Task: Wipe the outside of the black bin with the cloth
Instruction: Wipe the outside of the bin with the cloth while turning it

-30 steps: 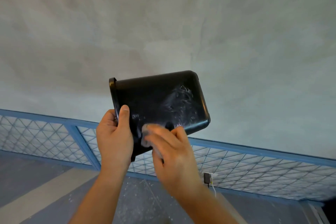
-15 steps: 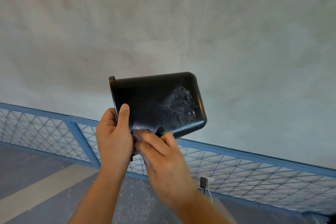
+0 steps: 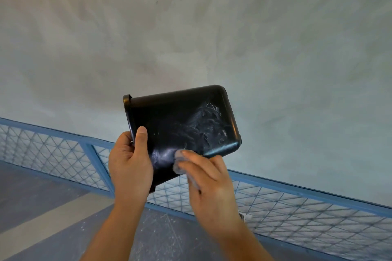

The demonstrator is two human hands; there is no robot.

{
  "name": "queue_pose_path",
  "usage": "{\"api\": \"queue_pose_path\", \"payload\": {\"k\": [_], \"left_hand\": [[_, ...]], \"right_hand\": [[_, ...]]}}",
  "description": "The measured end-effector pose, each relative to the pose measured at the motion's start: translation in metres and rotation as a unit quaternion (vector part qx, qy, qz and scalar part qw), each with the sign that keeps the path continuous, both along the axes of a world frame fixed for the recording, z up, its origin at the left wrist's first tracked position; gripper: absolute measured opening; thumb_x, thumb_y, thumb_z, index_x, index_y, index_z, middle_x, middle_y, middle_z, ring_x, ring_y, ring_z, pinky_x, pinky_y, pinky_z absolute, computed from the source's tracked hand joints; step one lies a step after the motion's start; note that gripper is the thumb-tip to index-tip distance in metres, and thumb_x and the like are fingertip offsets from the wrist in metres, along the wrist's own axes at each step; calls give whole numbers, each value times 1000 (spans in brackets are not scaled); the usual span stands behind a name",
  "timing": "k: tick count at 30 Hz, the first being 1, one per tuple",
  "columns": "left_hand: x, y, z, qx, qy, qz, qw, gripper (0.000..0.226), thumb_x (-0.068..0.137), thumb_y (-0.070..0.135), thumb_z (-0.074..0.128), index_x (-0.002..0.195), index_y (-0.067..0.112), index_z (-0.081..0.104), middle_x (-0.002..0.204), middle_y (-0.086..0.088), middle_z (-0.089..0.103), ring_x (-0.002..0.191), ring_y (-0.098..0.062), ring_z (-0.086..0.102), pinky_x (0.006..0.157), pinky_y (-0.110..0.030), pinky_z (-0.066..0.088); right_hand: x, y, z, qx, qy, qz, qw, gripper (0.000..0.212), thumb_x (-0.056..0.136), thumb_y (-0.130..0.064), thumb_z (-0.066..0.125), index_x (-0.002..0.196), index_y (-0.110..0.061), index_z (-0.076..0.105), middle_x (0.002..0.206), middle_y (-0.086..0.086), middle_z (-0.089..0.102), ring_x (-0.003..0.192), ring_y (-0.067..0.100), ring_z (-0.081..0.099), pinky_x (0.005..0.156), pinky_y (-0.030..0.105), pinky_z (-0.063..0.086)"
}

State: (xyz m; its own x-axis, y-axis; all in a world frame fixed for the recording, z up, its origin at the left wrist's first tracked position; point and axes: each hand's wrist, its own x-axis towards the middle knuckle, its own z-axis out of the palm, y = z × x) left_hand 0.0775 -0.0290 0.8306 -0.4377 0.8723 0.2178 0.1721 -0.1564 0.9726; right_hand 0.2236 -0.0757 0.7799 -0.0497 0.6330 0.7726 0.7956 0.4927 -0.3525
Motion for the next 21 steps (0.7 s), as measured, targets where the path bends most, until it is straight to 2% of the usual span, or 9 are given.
{"api": "queue_pose_path", "payload": {"k": [2,4,10,13,16,19,21], "left_hand": [[3,0,0,-9,11,4,1000,39,103,50,52,81,19,62,77,-9,67,76,-33,66,68,-55,55],[11,-2,1,-12,15,5,1000,39,104,49,51,80,19,61,76,-9,66,76,-33,64,66,-52,53],[24,-1,1,-13,18,-7,1000,41,103,48,53,78,16,60,75,-11,65,75,-34,65,65,-55,54],[23,1,2,-19,9,-9,1000,42,103,49,52,78,16,59,74,-11,64,73,-33,63,64,-51,53],[28,2,3,-16,13,-16,1000,42,104,49,51,77,16,56,73,-12,61,70,-33,59,62,-48,49],[36,2,6,-7,19,-26,999,41,105,46,51,78,16,57,75,-13,62,71,-32,61,60,-46,49],[37,3,6,-3,22,-34,999,40,104,46,52,78,17,57,75,-11,63,74,-33,62,62,-51,52]], "right_hand": [[19,6,1,-2,59,-37,998,25,94,-2,69,114,-15,78,130,-9,68,111,15,61,93,28,55],[28,12,7,3,85,-77,993,26,92,-4,69,114,-15,78,129,-9,67,110,14,60,94,26,54],[6,-5,-4,-6,-2,-3,1000,27,96,-4,66,120,-14,74,136,-8,63,100,17,60,86,28,54],[30,-3,-7,-19,44,-29,998,29,92,0,72,115,-17,77,134,-14,64,111,13,60,91,27,55],[48,4,1,-10,95,-94,991,27,92,-5,70,116,-17,76,131,-13,65,113,10,59,92,25,55],[35,3,3,-3,73,-72,995,25,95,-6,66,117,-13,76,133,-8,65,113,16,60,96,25,53],[24,-4,-2,-3,39,-33,999,27,95,-2,67,118,-12,75,135,-7,64,109,19,61,94,28,53]]}}
